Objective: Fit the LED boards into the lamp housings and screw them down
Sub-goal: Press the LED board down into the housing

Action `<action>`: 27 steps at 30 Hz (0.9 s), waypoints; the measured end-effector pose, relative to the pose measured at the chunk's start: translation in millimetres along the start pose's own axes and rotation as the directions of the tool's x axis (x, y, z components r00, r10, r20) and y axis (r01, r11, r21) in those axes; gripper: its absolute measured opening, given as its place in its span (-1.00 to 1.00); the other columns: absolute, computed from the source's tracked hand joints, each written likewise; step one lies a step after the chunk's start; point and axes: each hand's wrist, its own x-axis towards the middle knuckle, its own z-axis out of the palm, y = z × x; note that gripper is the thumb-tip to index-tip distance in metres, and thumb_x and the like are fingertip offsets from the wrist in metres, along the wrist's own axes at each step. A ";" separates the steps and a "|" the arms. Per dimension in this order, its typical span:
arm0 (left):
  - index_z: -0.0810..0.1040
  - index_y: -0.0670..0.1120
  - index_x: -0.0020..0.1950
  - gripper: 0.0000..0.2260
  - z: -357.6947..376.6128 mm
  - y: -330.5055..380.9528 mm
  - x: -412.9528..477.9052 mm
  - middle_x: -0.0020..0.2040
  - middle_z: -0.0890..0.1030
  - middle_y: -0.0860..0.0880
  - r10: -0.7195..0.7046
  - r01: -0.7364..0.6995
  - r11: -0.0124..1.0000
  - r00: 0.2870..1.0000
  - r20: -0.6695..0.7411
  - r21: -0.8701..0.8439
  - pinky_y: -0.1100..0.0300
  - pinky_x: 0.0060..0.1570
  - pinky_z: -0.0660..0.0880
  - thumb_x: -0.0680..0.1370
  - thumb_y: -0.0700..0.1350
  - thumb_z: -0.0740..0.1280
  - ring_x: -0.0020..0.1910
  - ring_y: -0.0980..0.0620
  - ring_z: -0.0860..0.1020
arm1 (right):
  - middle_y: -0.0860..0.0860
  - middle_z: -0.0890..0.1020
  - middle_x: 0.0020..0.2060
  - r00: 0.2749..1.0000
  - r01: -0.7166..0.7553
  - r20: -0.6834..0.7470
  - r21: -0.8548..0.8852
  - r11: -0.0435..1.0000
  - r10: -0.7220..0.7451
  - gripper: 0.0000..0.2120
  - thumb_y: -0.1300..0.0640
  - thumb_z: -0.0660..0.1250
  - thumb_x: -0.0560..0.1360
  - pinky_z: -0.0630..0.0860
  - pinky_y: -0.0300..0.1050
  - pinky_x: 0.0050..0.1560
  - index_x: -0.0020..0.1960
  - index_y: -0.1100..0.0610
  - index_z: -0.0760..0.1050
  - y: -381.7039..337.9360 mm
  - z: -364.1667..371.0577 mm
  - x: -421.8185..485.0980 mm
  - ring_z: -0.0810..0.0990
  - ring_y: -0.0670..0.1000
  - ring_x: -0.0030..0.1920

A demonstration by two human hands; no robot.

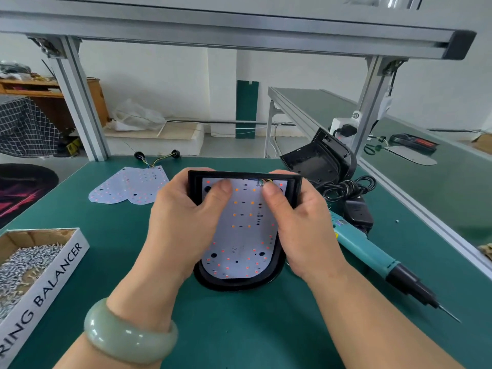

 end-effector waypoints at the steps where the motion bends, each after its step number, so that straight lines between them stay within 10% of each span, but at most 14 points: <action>1: 0.60 0.20 -0.22 -0.91 0.2 0.4 -0.5 -0.28 0.64 0.29 0.006 -0.005 1.000 1.000 -0.026 0.018 0.36 -0.30 0.46 0.46 0.03 0.44 -0.30 0.31 0.58 | -0.05 0.70 -0.10 1.000 0.014 0.001 -0.018 1.000 -0.014 -0.86 0.03 0.34 0.44 0.56 -0.07 0.08 -0.02 -0.03 0.59 -0.5 1.2 -1.0 0.65 -0.04 -0.03; 8: 0.55 0.12 -0.25 -0.87 3.8 1.1 -1.8 -0.37 0.59 0.31 0.099 -0.094 0.994 0.990 -0.103 0.055 0.53 -0.39 0.39 0.45 -0.06 0.45 -0.39 0.34 0.51 | -0.26 0.61 -0.28 0.994 0.069 -0.082 -0.076 0.995 -0.075 -0.84 0.00 0.22 0.51 0.44 -0.34 -0.09 -0.16 -0.05 0.56 0.0 8.9 -4.3 0.55 -0.23 -0.20; 13: 0.55 0.08 -0.25 -0.87 8.5 -0.1 1.2 -0.33 0.64 0.23 0.002 0.003 0.998 0.997 -0.073 0.066 0.35 -0.31 0.52 0.46 -0.10 0.45 -0.36 0.24 0.57 | 0.09 0.50 -0.24 0.977 -0.159 -0.123 0.112 0.981 0.172 -0.74 0.06 0.27 0.45 0.42 -0.01 -0.10 -0.21 0.27 0.44 1.8 11.0 0.7 0.43 0.03 -0.18; 17: 0.55 0.02 -0.06 -0.90 8.2 -7.8 9.0 -0.20 0.68 0.06 -0.226 0.205 0.969 0.961 0.158 0.141 0.07 -0.18 0.60 0.48 -0.17 0.39 -0.20 0.01 0.65 | 0.11 0.59 -0.27 0.880 -0.439 -0.117 0.174 0.882 0.461 -0.86 0.20 0.28 0.53 0.53 -0.08 -0.26 -0.19 0.16 0.52 8.0 0.4 10.5 0.56 0.05 -0.28; 21: 0.51 -0.17 -0.15 -0.97 18.4 -23.8 20.7 -0.26 0.61 -0.10 -0.445 0.390 0.877 0.880 0.168 0.280 0.19 -0.40 0.48 0.45 -0.28 0.30 -0.37 -0.08 0.53 | 0.05 0.55 -0.20 0.828 -0.561 -0.092 -0.081 0.824 0.554 -0.77 0.12 0.27 0.55 0.45 -0.18 -0.19 -0.10 0.31 0.50 28.7 -11.8 16.2 0.51 -0.01 -0.22; 27: 0.36 -0.18 -0.20 -0.91 28.4 -39.6 31.7 -0.25 0.38 -0.15 -0.589 0.476 0.751 0.796 0.139 0.457 0.12 -0.28 0.22 0.42 -0.27 0.28 -0.29 -0.08 0.29 | 0.01 0.47 0.35 0.969 -0.240 -0.207 -0.660 0.711 0.135 -0.50 -0.03 0.26 0.55 0.35 -0.18 0.22 0.43 0.12 0.34 16.4 -39.5 22.3 0.54 -0.03 0.19</action>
